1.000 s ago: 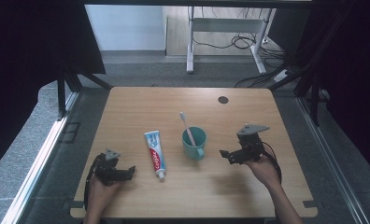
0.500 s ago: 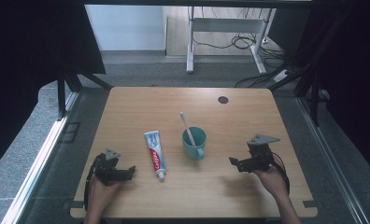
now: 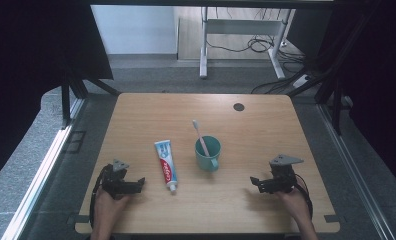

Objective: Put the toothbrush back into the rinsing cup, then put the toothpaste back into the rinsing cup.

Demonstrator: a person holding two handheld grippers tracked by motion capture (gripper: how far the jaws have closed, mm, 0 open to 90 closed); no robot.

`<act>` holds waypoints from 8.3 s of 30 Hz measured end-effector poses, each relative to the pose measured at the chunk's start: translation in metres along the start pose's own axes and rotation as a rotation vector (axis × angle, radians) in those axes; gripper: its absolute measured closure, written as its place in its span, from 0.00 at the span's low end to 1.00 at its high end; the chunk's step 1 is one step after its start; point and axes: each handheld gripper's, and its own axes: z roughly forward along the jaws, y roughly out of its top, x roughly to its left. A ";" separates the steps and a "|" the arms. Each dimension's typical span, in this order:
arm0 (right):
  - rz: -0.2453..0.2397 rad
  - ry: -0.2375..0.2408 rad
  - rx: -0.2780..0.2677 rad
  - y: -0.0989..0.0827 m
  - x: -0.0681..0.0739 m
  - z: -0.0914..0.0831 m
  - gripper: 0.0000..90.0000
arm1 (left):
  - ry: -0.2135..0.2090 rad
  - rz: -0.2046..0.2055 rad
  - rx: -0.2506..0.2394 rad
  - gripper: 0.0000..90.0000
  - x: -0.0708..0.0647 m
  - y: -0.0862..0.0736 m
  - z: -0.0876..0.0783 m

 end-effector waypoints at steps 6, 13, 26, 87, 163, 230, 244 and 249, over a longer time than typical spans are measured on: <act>0.001 -0.010 0.017 -0.011 -0.001 0.004 0.00 | 0.000 0.000 -0.001 0.00 0.000 0.000 0.000; 0.000 -0.013 0.034 -0.020 -0.003 0.010 0.00 | 0.002 -0.001 -0.001 0.00 -0.001 0.000 0.000; -0.005 -0.021 0.047 -0.026 -0.003 0.014 0.01 | -0.020 0.012 0.000 0.00 -0.004 0.005 -0.002; -0.001 -0.027 0.047 -0.026 -0.003 0.014 0.01 | -0.121 0.139 0.242 0.02 -0.050 0.105 0.013; -0.003 -0.028 0.048 -0.026 -0.003 0.014 0.01 | -0.069 0.263 0.757 0.56 -0.079 0.150 0.069; -0.002 -0.028 0.048 -0.026 -0.003 0.014 0.01 | -0.289 0.232 0.293 0.81 -0.042 0.146 0.010; -0.003 -0.028 0.048 -0.026 -0.003 0.014 0.01 | -0.317 0.224 0.153 0.81 -0.036 0.144 -0.008; -0.002 -0.028 0.047 -0.026 -0.003 0.014 0.01 | -0.329 0.229 0.104 0.81 -0.034 0.143 -0.015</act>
